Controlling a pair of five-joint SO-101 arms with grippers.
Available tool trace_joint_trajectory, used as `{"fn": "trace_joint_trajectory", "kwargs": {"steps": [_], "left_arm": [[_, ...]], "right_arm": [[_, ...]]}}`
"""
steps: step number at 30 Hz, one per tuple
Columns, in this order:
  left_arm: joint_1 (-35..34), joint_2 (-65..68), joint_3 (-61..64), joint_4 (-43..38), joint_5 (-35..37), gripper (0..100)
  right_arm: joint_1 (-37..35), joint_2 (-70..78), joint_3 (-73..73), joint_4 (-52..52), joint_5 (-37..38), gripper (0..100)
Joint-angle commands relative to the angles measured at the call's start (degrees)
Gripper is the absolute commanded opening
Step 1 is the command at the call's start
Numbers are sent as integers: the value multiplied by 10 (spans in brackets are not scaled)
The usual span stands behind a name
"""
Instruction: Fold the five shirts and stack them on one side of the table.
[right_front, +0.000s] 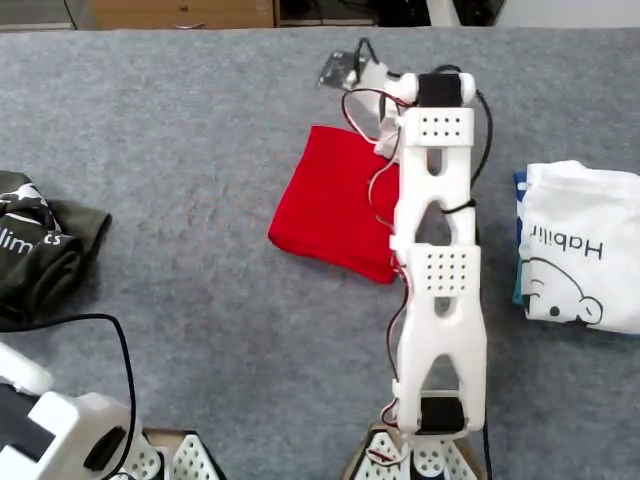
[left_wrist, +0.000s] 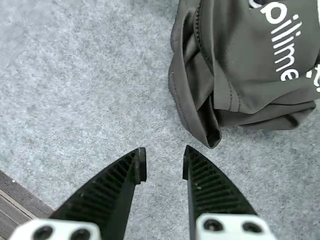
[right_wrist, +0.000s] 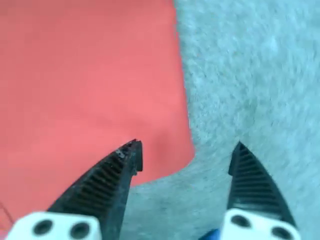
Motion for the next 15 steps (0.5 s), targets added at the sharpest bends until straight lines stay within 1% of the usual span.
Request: {"fn": "trace_joint_trajectory", "kwargs": {"steps": [1,10,12,15], "left_arm": [[5,-23,-10,-4,-5,132],[11,-23,-10,-6,-6,132],[12,-23,-10,-7,-6,132],[19,-23,-10,-7,-6,132]], "right_arm": [[8,-26,-34,11,-101,292],[3,-97,-24,11,-377,292],[0,-119,9,11,-424,292],[-2,-173,106,11,-485,293]]}}
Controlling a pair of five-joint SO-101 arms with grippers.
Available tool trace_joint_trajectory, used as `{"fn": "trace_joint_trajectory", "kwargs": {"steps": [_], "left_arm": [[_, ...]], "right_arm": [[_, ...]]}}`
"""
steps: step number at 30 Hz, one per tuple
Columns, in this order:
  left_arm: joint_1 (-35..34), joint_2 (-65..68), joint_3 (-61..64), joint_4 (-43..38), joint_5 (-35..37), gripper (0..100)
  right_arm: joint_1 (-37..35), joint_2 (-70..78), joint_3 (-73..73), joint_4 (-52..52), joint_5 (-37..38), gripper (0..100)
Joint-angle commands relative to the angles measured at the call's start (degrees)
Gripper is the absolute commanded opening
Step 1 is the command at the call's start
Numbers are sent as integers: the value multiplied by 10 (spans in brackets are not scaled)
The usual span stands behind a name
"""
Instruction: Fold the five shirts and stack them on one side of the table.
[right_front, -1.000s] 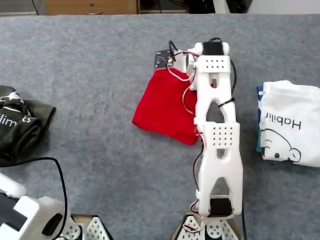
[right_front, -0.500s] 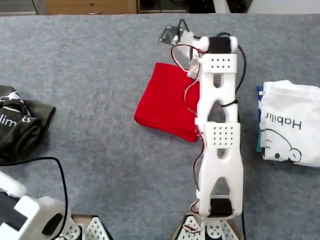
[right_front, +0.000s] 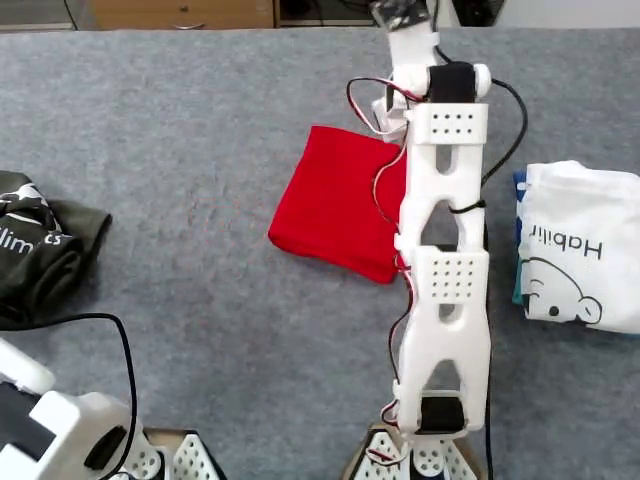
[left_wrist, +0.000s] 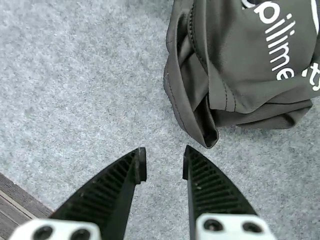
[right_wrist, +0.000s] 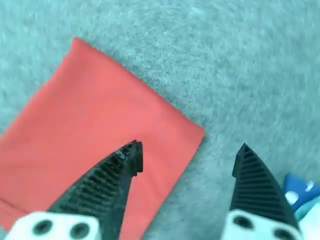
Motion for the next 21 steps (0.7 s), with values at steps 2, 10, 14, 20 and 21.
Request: {"fn": "trace_joint_trajectory", "kwargs": {"steps": [2,10,14,20,21], "left_arm": [[18,-23,-10,-7,-5,132],[37,-23,-10,-4,-5,132],[42,-23,-10,-4,-5,132],[46,-23,-10,-4,-5,132],[46,-23,-9,-4,-5,132]], "right_arm": [[-8,-116,140,11,-107,295],[-33,-180,312,8,-240,297],[-48,-147,313,6,-268,297],[-64,-90,313,-49,-296,337],[-64,-83,313,-61,-305,367]]}}
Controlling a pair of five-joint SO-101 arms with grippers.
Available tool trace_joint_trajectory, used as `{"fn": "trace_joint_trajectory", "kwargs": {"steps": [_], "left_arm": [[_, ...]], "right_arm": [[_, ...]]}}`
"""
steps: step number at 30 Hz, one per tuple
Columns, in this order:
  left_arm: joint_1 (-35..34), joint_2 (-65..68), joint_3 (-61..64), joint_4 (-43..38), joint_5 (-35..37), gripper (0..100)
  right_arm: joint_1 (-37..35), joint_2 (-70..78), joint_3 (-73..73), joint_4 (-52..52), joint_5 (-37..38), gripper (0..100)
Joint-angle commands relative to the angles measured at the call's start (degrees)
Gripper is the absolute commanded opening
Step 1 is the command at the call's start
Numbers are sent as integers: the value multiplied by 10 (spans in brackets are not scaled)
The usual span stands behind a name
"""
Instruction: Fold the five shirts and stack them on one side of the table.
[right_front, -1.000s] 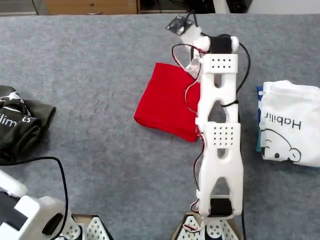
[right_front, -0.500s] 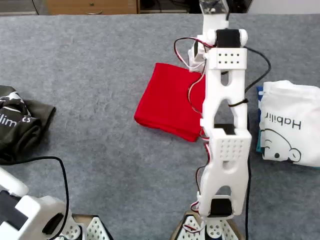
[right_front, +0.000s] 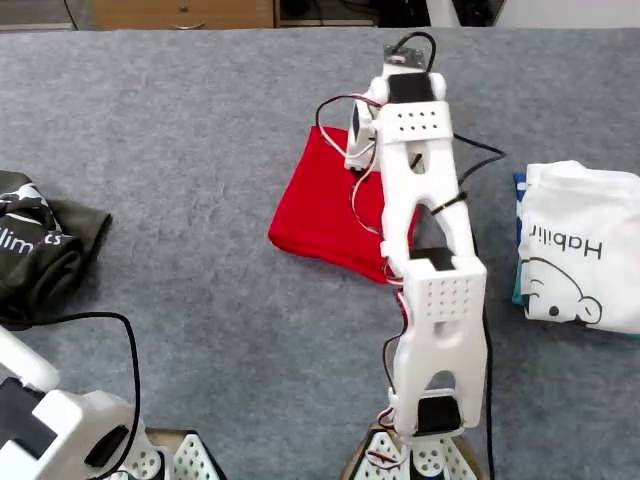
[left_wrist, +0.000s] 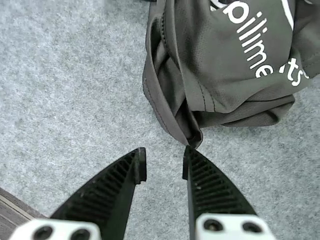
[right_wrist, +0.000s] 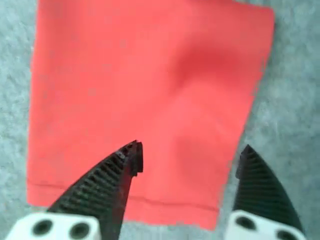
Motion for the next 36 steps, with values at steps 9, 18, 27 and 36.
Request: {"fn": "trace_joint_trajectory", "kwargs": {"steps": [9,18,27,36], "left_arm": [[9,-23,-4,-4,-6,132],[11,-22,-4,-4,-5,132],[11,-22,-5,-5,-5,132],[11,-23,-9,-4,-5,132]], "right_arm": [[-10,77,-22,-50,-50,422],[-10,201,-115,-51,-65,381],[-18,288,-250,15,-17,109],[-7,270,-300,42,65,2]]}}
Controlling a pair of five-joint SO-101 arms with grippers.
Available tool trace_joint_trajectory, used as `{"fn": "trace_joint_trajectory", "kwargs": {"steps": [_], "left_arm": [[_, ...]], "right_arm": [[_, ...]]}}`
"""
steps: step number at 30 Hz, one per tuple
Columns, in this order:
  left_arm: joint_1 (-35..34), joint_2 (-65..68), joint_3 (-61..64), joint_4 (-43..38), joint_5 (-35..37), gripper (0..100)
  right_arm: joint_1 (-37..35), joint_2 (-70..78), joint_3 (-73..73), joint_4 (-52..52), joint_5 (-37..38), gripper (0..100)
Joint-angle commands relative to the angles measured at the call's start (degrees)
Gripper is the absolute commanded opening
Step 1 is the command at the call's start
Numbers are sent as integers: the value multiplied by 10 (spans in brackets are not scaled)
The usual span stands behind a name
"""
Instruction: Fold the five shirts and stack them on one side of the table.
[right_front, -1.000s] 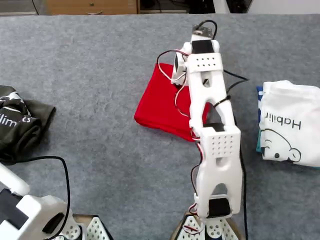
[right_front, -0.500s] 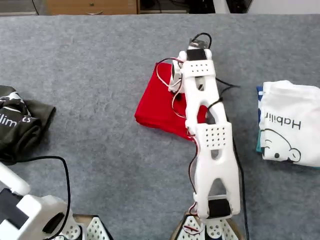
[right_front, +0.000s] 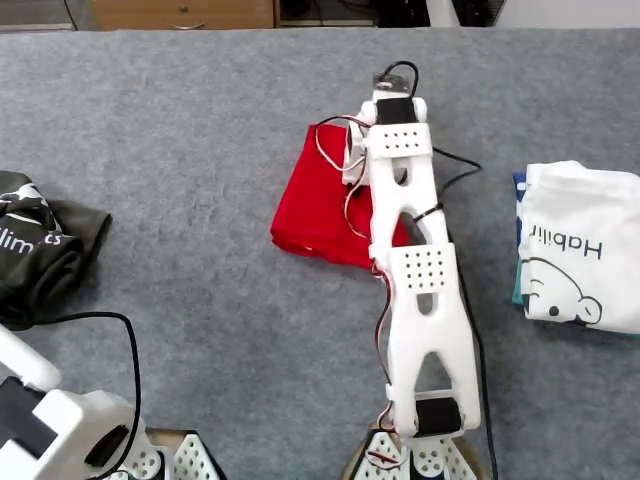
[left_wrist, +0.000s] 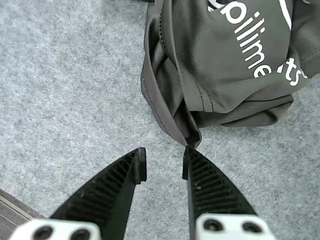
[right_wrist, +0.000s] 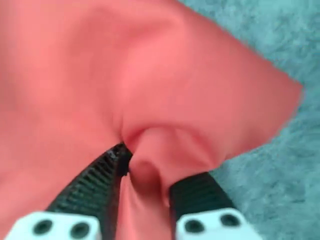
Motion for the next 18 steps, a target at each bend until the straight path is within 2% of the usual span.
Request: {"fn": "trace_joint_trajectory", "kwargs": {"steps": [1,4,9,18], "left_arm": [[7,-23,-9,-4,-5,132],[6,-23,-10,-4,-5,132],[6,-23,-10,-4,-5,132],[7,-23,-10,-5,-5,132]], "right_arm": [[-4,-33,-12,9,31,2],[10,-71,-11,9,65,2],[36,-155,23,10,165,2],[121,-456,363,10,313,2]]}}
